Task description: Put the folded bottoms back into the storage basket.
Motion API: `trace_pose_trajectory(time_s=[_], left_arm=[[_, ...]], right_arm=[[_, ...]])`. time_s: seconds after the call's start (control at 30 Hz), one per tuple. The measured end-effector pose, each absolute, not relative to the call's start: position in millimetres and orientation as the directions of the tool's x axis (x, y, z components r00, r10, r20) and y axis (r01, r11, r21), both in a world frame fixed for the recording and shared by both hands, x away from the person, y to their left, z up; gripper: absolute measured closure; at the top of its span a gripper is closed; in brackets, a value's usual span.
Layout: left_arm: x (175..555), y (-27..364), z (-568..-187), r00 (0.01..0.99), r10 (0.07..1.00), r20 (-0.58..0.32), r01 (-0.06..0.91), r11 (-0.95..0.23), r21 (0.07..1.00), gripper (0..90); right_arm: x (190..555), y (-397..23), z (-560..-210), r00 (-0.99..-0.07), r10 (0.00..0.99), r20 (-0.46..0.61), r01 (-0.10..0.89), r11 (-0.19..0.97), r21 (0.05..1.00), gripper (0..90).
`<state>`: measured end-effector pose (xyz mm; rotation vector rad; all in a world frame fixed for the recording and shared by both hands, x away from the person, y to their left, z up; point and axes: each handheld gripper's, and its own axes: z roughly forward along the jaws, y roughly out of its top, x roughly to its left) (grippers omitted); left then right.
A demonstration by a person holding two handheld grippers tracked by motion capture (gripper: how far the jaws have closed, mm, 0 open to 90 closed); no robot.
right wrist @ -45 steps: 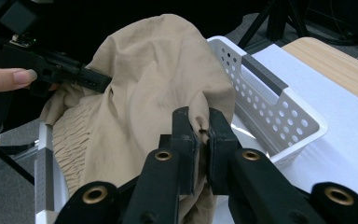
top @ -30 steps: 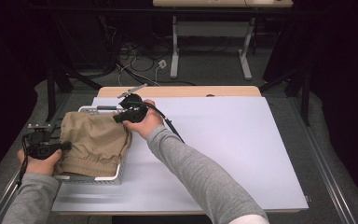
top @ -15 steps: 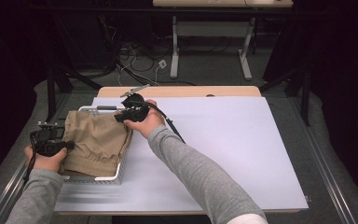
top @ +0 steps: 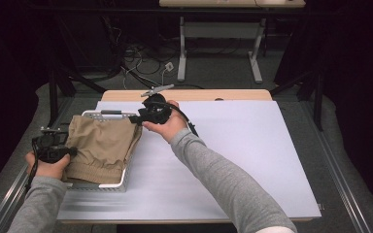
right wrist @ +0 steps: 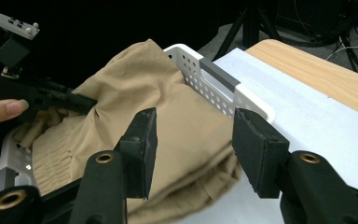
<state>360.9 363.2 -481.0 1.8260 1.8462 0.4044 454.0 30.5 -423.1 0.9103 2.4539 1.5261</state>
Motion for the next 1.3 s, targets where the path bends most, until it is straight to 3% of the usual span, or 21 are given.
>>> trace_pose_trajectory(time_s=[0.27,0.57,0.9,1.3], left_arm=[[360.8,360.6,-475.5,0.030,0.989,-0.146,0.835,0.055,0.547,77.9],[356.2,351.9,-454.8,0.053,0.982,-0.182,0.784,0.073,0.617,66.4],[362.0,315.2,-437.9,0.163,0.966,-0.201,0.751,0.011,0.661,62.4],[377.0,273.4,-441.9,0.253,0.931,-0.264,0.735,-0.008,0.678,45.9]], right_arm=[[449.6,15.8,-417.6,-0.816,0.541,0.205,0.418,0.306,0.855,49.2],[446.4,-4.6,-412.7,-0.816,0.546,0.189,0.405,0.307,0.861,47.1],[439.8,-25.3,-410.5,-0.818,0.551,0.166,0.387,0.312,0.868,45.8],[440.5,-52.4,-411.3,-0.795,0.578,0.185,0.407,0.282,0.869,45.2]])
